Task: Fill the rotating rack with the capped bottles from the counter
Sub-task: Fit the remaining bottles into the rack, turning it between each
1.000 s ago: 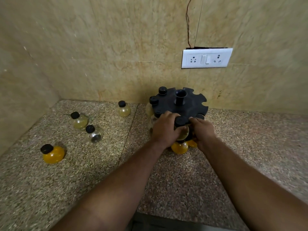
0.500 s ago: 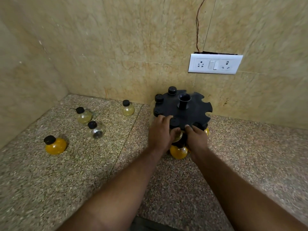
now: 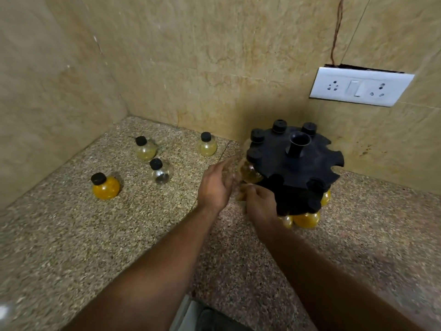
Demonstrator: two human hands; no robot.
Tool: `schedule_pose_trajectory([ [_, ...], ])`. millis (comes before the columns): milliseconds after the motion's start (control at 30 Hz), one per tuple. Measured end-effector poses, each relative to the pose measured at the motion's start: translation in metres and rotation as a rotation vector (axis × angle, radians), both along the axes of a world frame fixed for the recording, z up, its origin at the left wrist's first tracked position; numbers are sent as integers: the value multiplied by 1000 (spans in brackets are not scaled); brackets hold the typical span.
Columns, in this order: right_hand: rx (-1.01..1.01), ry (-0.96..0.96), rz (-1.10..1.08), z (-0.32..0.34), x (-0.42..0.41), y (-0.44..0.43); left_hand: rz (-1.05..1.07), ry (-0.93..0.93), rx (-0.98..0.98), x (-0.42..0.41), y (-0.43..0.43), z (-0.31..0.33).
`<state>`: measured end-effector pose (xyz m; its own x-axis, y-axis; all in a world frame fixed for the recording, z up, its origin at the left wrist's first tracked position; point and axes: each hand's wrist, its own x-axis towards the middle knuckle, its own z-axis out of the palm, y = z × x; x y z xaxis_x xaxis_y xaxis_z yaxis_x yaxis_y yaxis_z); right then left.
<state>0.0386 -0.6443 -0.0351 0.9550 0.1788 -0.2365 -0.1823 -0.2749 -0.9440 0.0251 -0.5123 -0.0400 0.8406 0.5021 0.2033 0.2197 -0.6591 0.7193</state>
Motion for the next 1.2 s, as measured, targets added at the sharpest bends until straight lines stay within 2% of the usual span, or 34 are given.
schedule_pose_trajectory([
  [267,-302,-88,241,-29,21,70,34,129,-60,18,72,-28],
  [667,-650,-77,430,-69,91,167,34,229,-206,86,171,-65],
  [800,-791,-63,542,-85,113,181,-25,197,-236,122,188,-71],
  [933,-960,7,564,-102,130,197,-44,172,-261,153,200,-74],
  [1200,-1044,20,540,-118,138,213,-188,80,-199,182,218,-78],
])
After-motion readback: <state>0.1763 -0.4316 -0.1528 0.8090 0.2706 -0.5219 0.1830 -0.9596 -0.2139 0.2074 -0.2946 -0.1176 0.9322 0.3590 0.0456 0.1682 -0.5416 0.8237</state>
